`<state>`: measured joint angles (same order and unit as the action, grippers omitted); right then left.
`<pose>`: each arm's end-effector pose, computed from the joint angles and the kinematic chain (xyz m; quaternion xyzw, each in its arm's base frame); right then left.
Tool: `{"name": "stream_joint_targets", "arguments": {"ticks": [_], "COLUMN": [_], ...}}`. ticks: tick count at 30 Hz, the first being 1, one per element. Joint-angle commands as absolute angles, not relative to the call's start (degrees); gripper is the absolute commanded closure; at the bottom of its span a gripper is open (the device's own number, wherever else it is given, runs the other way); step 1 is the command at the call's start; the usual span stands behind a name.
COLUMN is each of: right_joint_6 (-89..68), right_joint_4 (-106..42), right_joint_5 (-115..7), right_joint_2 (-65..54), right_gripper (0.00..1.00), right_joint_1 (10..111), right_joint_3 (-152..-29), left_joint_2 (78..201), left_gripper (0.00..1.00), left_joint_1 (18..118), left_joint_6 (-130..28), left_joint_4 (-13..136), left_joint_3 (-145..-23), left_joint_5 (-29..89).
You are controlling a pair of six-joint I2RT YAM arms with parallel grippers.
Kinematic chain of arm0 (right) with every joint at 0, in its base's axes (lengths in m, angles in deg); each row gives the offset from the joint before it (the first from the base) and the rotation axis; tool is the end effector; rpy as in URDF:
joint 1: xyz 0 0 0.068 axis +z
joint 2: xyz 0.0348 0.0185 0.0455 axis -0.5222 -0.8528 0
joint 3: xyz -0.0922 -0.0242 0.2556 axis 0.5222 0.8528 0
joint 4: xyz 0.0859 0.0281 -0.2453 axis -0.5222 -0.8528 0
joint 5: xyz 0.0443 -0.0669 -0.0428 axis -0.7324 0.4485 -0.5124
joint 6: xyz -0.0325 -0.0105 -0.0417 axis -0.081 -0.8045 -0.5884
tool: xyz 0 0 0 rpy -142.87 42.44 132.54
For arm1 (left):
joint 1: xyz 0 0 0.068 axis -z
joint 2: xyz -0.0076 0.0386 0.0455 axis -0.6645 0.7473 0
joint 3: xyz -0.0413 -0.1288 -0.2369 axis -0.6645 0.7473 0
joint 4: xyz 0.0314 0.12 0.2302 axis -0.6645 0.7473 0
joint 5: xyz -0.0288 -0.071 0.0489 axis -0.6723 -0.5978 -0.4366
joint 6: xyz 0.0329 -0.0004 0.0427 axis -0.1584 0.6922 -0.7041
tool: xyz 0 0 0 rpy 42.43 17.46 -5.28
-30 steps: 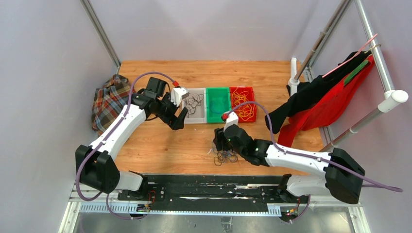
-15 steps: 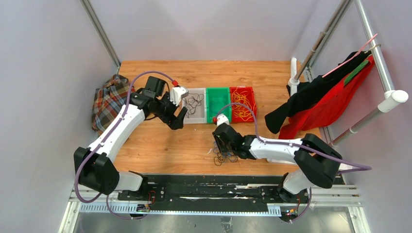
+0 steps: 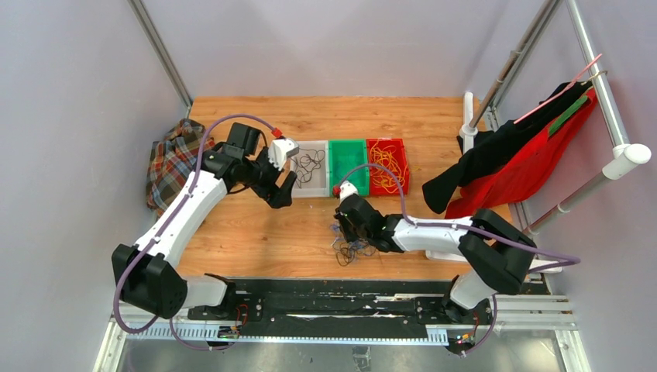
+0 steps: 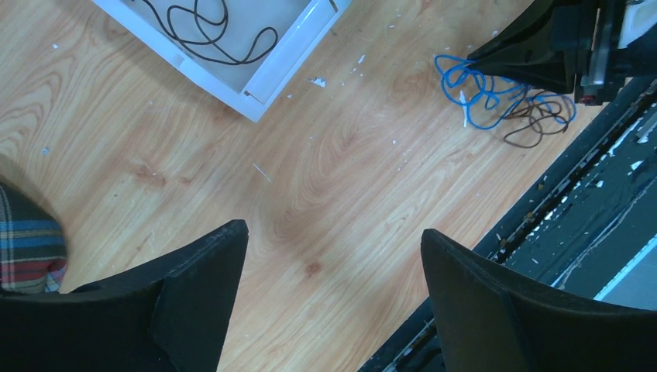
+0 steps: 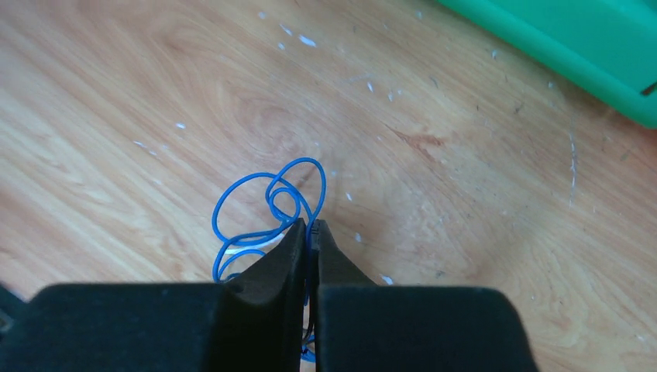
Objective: Untangle the cables
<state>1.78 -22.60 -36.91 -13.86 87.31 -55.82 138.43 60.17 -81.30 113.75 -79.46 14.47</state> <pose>0.1783 0.2519 0.1644 -0.2503 0.8676 0.1951 0.3827 0.2405 -0.0959 0.3091 0.3530 0.8704 -0.1999 0.2788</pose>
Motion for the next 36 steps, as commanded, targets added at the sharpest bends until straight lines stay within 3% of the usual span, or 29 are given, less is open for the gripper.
{"name": "stream_joint_targets", "arguments": {"ticks": [1,15,19,24,29,32,36], "right_joint_6": [3.6,8.4,9.5,9.0,7.3,6.8,6.7], "right_joint_4": [-15.7,-6.3,-2.8,-0.6,-0.2,-0.5,-0.8], "right_joint_5": [-40.7,-46.1,-45.7,-43.3,-40.2,-39.1,-37.0], "right_joint_2": [-8.2,-5.3,-5.9,-6.4,-6.8,-7.1,-6.9], "right_gripper": [0.99,0.99,0.99,0.99,0.99,0.99,0.99], "right_joint_1": [86.8,88.3,89.3,91.4,93.9,94.7,95.0], "right_joint_3": [-56.0,-57.5,-57.6,-59.6,-62.1,-63.3,-62.7], "left_joint_2": [136.5,136.7,137.0,137.0,136.0,135.3,133.2], "left_gripper": [0.15,0.33,0.3,0.18,0.17,0.28,0.58], "left_joint_1": [60.4,60.7,61.7,61.7,61.7,61.7,61.7], "left_joint_6": [-80.7,-79.7,-79.1,-74.3,-70.4,-70.3,-70.2], "left_joint_4": [114.9,114.9,114.9,112.3,109.7,109.8,109.9], "left_joint_3": [-80.3,-76.7,-75.2,-73.5,-72.5,-72.9,-73.4], "left_joint_5": [12.1,-3.5,-5.5,-7.7,-7.5,-8.3,-10.1]}}
